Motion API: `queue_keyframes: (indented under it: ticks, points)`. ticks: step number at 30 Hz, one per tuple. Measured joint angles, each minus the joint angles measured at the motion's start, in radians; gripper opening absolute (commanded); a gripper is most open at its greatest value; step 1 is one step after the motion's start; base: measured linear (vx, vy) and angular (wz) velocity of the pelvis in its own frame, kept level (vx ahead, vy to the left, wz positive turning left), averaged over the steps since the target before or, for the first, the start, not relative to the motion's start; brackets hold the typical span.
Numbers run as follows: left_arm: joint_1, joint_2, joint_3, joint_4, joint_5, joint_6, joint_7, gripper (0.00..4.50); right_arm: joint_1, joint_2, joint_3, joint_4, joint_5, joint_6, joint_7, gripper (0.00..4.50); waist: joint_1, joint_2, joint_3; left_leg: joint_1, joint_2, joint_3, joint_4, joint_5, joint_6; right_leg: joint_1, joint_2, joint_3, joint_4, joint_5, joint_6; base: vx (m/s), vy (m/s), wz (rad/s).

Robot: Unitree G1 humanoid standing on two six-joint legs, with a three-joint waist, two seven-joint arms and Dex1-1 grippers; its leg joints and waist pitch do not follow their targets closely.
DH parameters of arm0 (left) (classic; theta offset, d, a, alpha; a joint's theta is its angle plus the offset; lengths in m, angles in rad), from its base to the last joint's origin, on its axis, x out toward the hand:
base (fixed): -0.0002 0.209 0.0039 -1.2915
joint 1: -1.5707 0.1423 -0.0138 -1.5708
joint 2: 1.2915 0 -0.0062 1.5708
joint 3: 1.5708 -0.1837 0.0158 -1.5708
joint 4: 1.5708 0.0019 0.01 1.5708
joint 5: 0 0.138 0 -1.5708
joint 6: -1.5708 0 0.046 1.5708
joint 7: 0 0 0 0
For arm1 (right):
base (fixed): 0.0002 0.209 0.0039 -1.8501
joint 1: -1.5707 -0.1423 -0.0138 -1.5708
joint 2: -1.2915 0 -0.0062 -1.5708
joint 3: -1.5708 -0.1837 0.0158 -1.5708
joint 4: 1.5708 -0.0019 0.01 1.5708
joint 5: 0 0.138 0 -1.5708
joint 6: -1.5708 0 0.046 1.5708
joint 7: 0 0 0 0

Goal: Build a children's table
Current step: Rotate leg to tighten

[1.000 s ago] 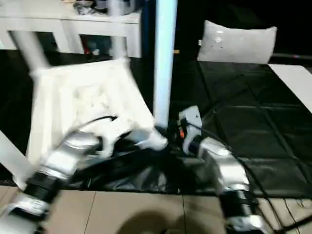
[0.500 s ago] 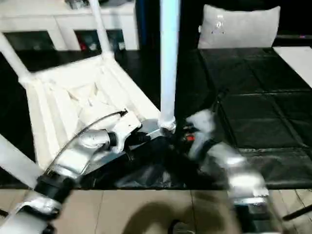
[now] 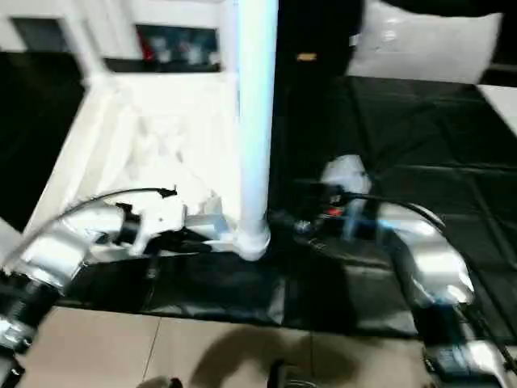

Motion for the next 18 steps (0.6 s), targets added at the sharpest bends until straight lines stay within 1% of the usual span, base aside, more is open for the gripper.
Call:
queue_keyframes:
  ticks: [2,4,6,7,8,9,12,15,16,17,18]
  points:
    - [-0.007,-0.006,-0.004,0.003,-0.001,-0.005,-0.005,0.0,-0.002,0.012,0.023,0.02,-0.007,-0.004,0.026,4.25,0.008,-0.001,0.001,-0.002,0.0,0.0,0.0,0.0,0.0,-0.003,0.001,0.0,0.0,-0.001,-0.002,0.0,0.0,0.0]
    - [-0.011,-0.016,-0.005,0.009,0.0,-0.011,-0.002,0.0,-0.006,0.015,0.041,0.028,-0.002,-0.004,0.059,4.25,0.02,-0.001,0.002,-0.003,0.001,0.001,0.001,0.0,0.0,-0.003,0.001,0.001,0.0,-0.001,-0.002,0.0,0.0,0.0]
    - [-0.008,-0.015,-0.006,0.008,-0.006,-0.014,-0.004,0.0,-0.01,0.014,0.046,0.025,0.0,-0.004,0.075,4.25,0.025,-0.001,0.002,-0.002,0.002,0.002,0.001,0.0,0.0,-0.003,0.001,0.002,0.0,0.0,-0.003,0.0,0.0,0.0]
    - [-0.003,-0.013,-0.005,0.004,-0.011,-0.015,-0.006,0.0,-0.01,0.013,0.046,0.025,0.003,-0.004,0.08,4.25,0.026,0.001,0.003,0.0,0.002,0.002,0.001,-0.001,-0.001,-0.001,0.001,0.002,0.0,0.0,-0.003,0.0,0.0,0.0]
    - [0.009,-0.009,-0.005,-0.006,-0.016,-0.016,-0.009,0.0,-0.007,0.013,0.046,0.025,0.01,-0.003,0.085,4.07,0.026,0.003,0.005,0.001,0.003,0.003,0.001,-0.001,-0.002,-0.001,0.001,0.003,0.0,0.0,-0.003,0.0,0.0,0.0]
    - [0.016,-0.005,-0.007,-0.018,-0.016,-0.017,-0.02,0.0,0.001,0.013,0.046,0.025,0.018,0.003,0.086,4.07,0.026,0.004,0.005,0.001,0.004,0.004,0.001,-0.001,-0.002,-0.001,0.001,0.004,0.0,0.0,-0.003,0.0,0.0,0.0]
    - [0.027,0.002,-0.016,-0.047,-0.017,-0.013,-0.027,0.0,0.02,0.026,0.048,0.02,0.042,0.047,0.097,3.72,0.029,0.007,0.007,0.002,0.006,0.004,0.001,-0.002,-0.003,-0.001,0.002,0.004,0.0,0.0,-0.003,0.0,0.0,0.0]
    - [0.028,-0.001,-0.017,-0.051,-0.017,-0.009,-0.028,0.0,0.022,0.028,0.051,0.02,0.047,0.067,0.115,3.63,0.031,0.008,0.008,0.002,0.006,0.005,0.001,-0.002,-0.003,-0.001,0.003,0.005,0.0,0.0,-0.003,0.0,0.0,0.0]
    - [0.028,-0.002,-0.017,-0.05,-0.017,-0.009,-0.028,0.0,0.022,0.028,0.05,0.02,0.053,0.07,0.119,3.46,0.032,0.008,0.008,0.002,0.007,0.005,0.001,-0.002,-0.003,-0.001,0.004,0.005,0.0,0.0,-0.003,0.0,0.0,0.0]
    - [0.028,-0.003,-0.018,-0.05,-0.017,-0.009,-0.028,0.0,0.022,0.027,0.05,0.02,0.06,0.077,0.123,3.46,0.033,0.008,0.008,0.003,0.007,0.005,0.001,-0.002,-0.004,0.0,0.004,0.005,0.0,0.0,-0.003,0.0,0.0,0.0]
    - [0.028,-0.005,-0.018,-0.049,-0.017,-0.009,-0.028,0.0,0.021,0.025,0.048,0.021,0.066,0.088,0.125,3.24,0.034,0.008,0.008,0.003,0.008,0.006,0.001,-0.002,-0.004,0.0,0.004,0.005,0.0,0.0,-0.003,0.0,0.0,0.0]
